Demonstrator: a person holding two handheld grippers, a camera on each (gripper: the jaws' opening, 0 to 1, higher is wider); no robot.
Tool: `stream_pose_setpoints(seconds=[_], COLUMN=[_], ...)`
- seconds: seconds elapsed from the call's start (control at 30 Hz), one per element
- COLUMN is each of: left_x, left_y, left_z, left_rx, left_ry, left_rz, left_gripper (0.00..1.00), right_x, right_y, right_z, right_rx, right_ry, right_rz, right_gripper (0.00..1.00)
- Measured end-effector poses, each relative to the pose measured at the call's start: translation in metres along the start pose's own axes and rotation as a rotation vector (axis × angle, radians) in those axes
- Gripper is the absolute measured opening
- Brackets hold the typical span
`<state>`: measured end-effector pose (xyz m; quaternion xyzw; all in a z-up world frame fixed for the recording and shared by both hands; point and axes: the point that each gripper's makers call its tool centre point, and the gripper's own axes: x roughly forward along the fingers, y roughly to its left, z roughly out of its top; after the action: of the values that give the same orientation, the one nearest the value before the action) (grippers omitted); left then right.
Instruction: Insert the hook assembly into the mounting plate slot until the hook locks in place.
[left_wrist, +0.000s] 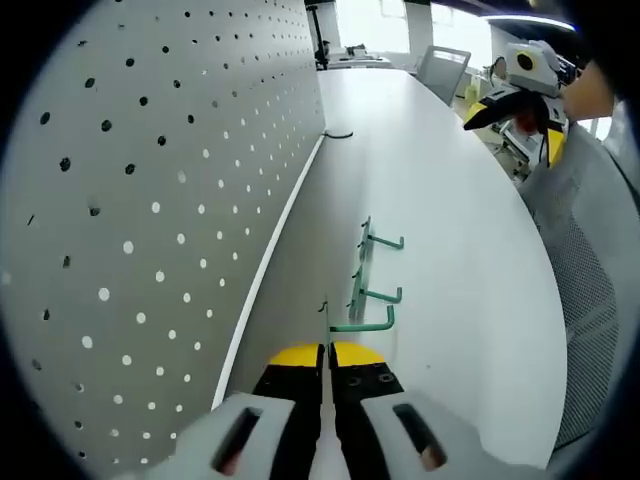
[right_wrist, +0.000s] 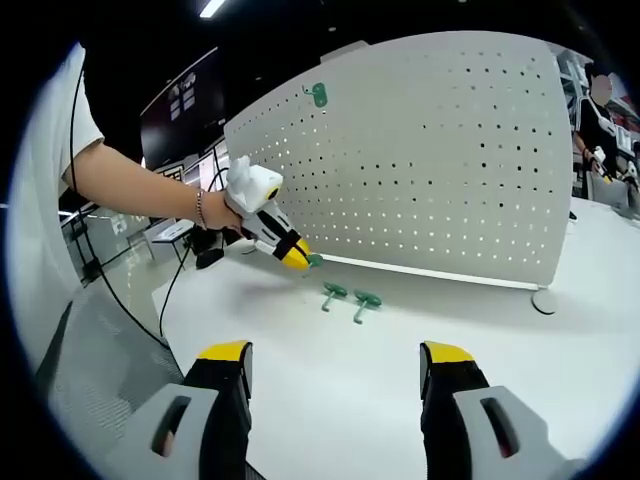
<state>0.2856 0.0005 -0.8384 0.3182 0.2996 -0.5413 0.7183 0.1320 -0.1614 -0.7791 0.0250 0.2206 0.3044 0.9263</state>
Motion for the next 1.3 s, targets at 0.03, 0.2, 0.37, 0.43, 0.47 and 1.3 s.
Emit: stream_pose_setpoints(seconds=[0.03,0.2,0.37,0.43,0.47,1.3], left_x=[0.000,-0.005,-0.011,-0.013,-0.014,-0.041], left_y=[0.001,0.002,0.003,0.003,0.002,-0.007], left_z=[0.001,0.008,0.013,0.015,0.015,0.035], left_rx=[0.000,-0.003,-0.037,-0.040,-0.041,-0.135], left_ry=[-0.005,-0.039,-0.075,-0.089,-0.092,-0.274], left_rz=[0.004,0.028,0.043,0.053,0.054,0.149], left_gripper=[0.02,0.02,0.02,0.02,0.02,0.02], right_x=[0.000,0.000,0.000,0.000,0.000,-0.001], right_y=[0.000,0.001,0.001,0.001,0.001,0.003], right_z=[0.000,0.001,0.003,0.003,0.003,0.009], right_rx=[0.000,-0.001,0.005,0.004,0.003,-0.010], right_ry=[-0.001,-0.004,-0.013,-0.016,-0.016,-0.033], right_rz=[0.000,0.003,0.005,0.008,0.009,0.012], right_gripper=[0.66,0.66,0.66,0.66,0.66,0.66])
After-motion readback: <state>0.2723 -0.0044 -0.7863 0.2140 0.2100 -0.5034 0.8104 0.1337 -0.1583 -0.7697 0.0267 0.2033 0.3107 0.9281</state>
